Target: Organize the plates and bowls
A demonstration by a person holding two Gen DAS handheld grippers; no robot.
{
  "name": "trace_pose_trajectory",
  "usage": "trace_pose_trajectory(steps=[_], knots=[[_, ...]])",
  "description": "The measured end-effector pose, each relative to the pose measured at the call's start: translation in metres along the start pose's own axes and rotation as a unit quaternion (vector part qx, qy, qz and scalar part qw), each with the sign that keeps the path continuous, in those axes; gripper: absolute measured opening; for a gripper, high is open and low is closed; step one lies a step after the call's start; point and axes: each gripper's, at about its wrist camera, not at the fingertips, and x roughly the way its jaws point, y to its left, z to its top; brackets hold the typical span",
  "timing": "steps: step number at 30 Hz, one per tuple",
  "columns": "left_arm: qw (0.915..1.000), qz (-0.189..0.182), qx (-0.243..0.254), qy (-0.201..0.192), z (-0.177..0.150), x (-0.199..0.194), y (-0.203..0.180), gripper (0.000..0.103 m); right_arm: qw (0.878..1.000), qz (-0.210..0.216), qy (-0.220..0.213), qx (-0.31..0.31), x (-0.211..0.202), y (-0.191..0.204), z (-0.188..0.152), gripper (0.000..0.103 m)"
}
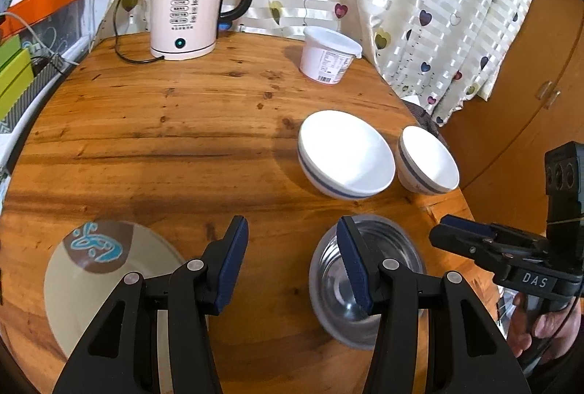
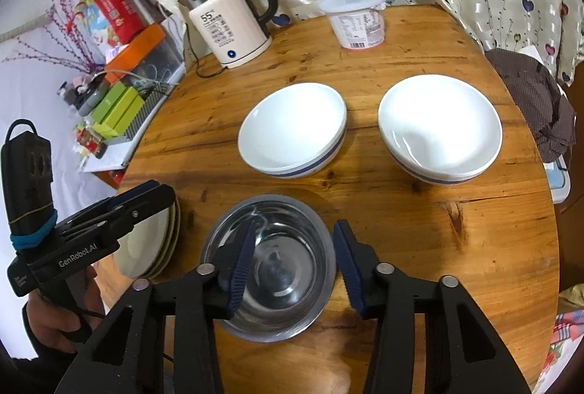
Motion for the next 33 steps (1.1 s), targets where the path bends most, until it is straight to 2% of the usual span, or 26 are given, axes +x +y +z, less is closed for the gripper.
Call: trace_pose_trajectory(steps=[8,24,27,33], knots=[[0.9998,-0.015,-0.008,0.011,0.015,0.022,-0.001,0.052,1.0,0.003,-0.002,0.015,0.013,-0.008,0.015,0.031],[0.999,-0.036,-0.019,0.02,0.041,0.058,-0.006,0.052,0.999,-0.001,-0.013,0.048,0.037,-0.028,0.046,0.028],[0.9987,-0.037,-0.022,0.025,0.044,0.066,-0.006,0.045,0.998,-0.003,-0.011,0.054,0.043,-0.031,0.05,0.027],[0.9981,-0.042,-0.028,0.036,0.044,0.077,-0.002,0.039,0.998,-0.006,-0.008,0.062,0.051,-0.035,0.056,0.026]])
